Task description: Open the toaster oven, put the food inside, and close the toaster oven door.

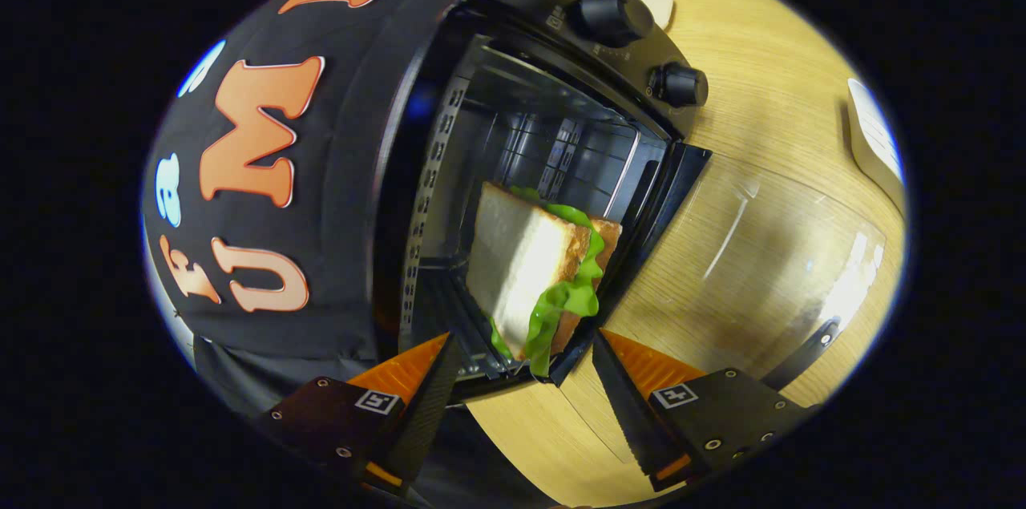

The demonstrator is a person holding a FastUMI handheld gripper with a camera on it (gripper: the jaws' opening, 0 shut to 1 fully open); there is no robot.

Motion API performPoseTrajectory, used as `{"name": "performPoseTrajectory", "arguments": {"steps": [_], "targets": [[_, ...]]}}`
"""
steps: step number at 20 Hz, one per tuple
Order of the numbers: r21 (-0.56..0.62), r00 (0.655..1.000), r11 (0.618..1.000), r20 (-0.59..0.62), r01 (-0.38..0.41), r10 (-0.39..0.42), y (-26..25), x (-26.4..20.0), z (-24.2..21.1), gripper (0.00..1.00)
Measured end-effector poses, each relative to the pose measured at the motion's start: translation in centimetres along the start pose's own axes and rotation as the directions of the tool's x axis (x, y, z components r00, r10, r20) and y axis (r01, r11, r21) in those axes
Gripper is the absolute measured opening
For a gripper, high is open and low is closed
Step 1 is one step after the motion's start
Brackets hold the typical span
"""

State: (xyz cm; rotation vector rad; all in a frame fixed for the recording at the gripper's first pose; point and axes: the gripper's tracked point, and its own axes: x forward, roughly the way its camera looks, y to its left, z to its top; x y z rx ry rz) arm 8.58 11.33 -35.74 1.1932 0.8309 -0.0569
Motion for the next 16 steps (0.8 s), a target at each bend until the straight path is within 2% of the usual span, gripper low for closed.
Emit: {"name": "performPoseTrajectory", "arguments": {"steps": [4,6,9,13,16], "targets": [[-0.175,0.999,0.984,-0.044,-0.031,0.024,-0.6,-5.0,-1.3,0.98],[-0.309,0.999,0.951,-0.046,-0.006,-0.008,-2.3,-7.3,-1.7,0.98],[-0.522,0.997,0.852,-0.030,0.040,-0.065,-4.9,-10.2,-2.3,0.98],[-0.680,0.994,0.733,-0.070,0.014,-0.084,-7.1,-12.5,-4.4,0.98],[-0.798,0.983,0.598,-0.041,0.077,-0.181,-10.8,-13.4,-5.0,0.98]]}}
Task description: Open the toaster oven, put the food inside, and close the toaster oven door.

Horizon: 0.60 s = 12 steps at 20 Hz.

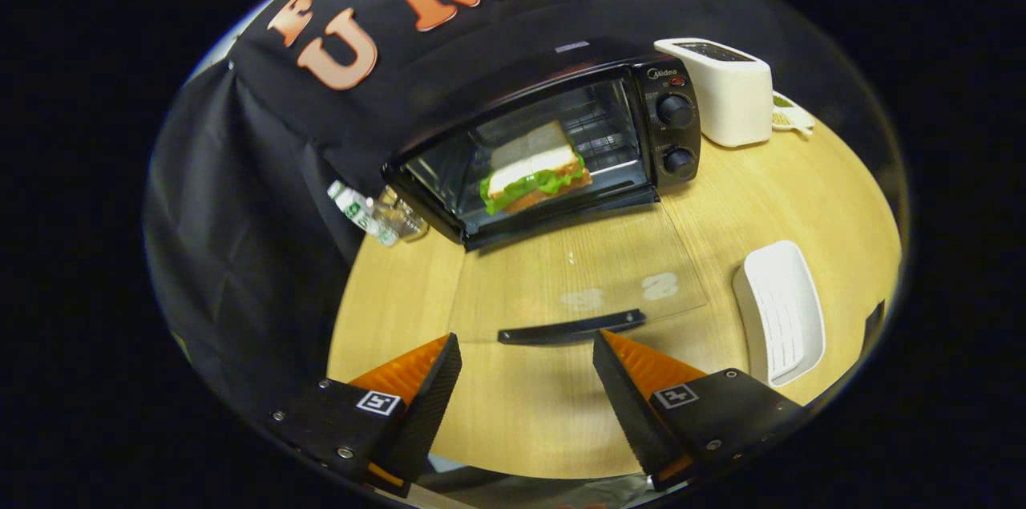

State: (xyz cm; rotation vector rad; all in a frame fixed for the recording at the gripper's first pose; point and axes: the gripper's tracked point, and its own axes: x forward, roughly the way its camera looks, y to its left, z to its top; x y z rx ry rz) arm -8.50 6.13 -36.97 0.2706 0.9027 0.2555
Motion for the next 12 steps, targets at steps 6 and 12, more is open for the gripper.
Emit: {"name": "performPoseTrajectory", "arguments": {"steps": [6,12], "targets": [[-0.205,0.987,0.970,-0.068,0.128,-0.145,-1.8,1.2,-4.3,0.99],[-0.211,0.965,0.949,-0.069,0.233,-0.252,-3.5,4.3,-4.0,0.99]]}}
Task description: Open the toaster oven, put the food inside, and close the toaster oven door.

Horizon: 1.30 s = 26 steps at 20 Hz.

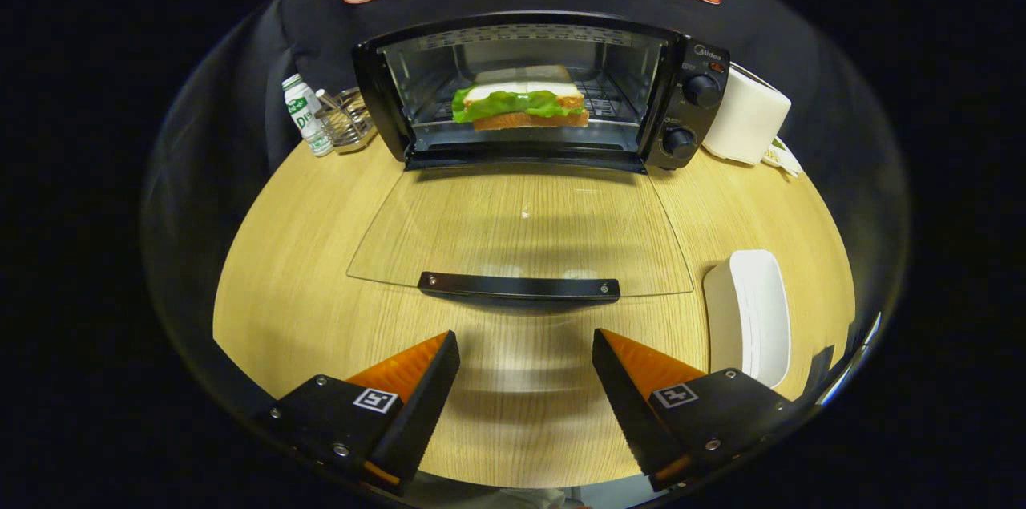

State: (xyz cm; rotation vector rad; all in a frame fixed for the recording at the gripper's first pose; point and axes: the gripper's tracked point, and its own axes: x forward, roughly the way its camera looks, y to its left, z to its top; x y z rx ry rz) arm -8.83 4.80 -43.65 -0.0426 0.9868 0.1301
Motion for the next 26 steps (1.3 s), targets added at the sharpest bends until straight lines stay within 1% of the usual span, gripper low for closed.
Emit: {"name": "performPoseTrajectory", "arguments": {"steps": [5,7,9,10,17,20,22,26], "targets": [[-0.010,1.000,1.000,-0.001,0.024,-0.024,0.1,2.0,0.6,0.99],[0.016,1.000,0.999,0.007,0.029,-0.029,0.1,1.9,0.8,1.00],[0.058,0.998,0.998,0.056,0.014,-0.017,-0.1,1.3,2.3,1.00],[0.072,0.999,0.997,0.041,0.000,-0.003,-0.2,1.0,2.2,1.00],[0.136,0.995,0.991,0.100,-0.017,0.003,-0.6,-1.8,5.7,0.99],[0.128,0.991,0.992,0.134,-0.004,-0.013,-0.8,-2.7,8.0,1.00],[0.104,0.986,0.995,0.166,0.012,-0.029,-0.9,-3.5,9.5,0.99],[0.103,0.971,0.995,0.239,0.005,-0.030,-0.8,-4.6,12.7,0.99]]}}
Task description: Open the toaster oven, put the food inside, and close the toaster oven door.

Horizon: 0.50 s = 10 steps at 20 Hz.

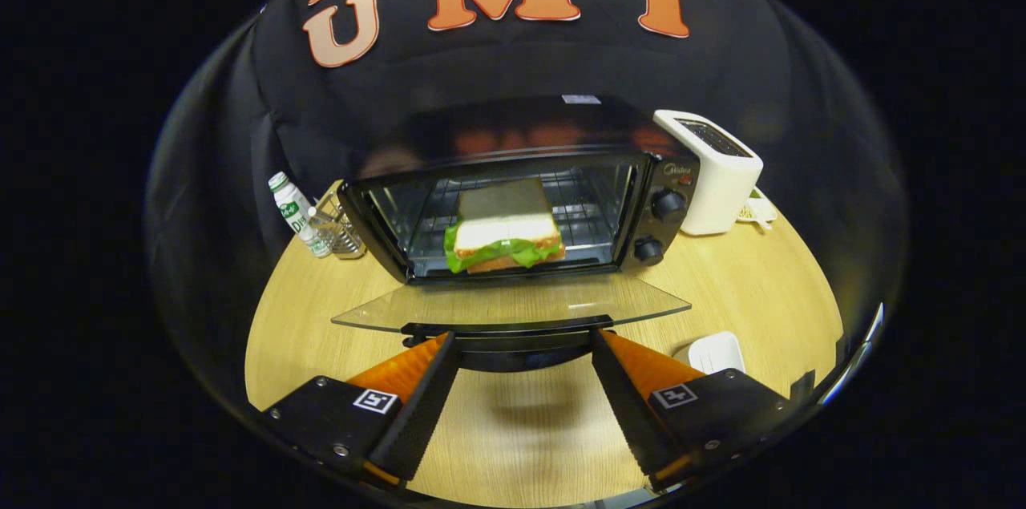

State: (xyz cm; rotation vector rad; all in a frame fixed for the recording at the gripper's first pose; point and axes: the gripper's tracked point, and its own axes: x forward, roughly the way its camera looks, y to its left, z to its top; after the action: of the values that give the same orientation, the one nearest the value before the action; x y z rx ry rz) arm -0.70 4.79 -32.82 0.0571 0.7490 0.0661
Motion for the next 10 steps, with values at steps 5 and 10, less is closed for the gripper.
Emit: {"name": "performPoseTrajectory", "arguments": {"steps": [5,10], "targets": [[0.013,0.998,1.000,0.060,-0.012,0.011,0.3,0.3,3.3,1.00],[0.079,0.993,0.996,0.120,-0.030,0.020,0.4,1.4,6.3,1.00]]}}
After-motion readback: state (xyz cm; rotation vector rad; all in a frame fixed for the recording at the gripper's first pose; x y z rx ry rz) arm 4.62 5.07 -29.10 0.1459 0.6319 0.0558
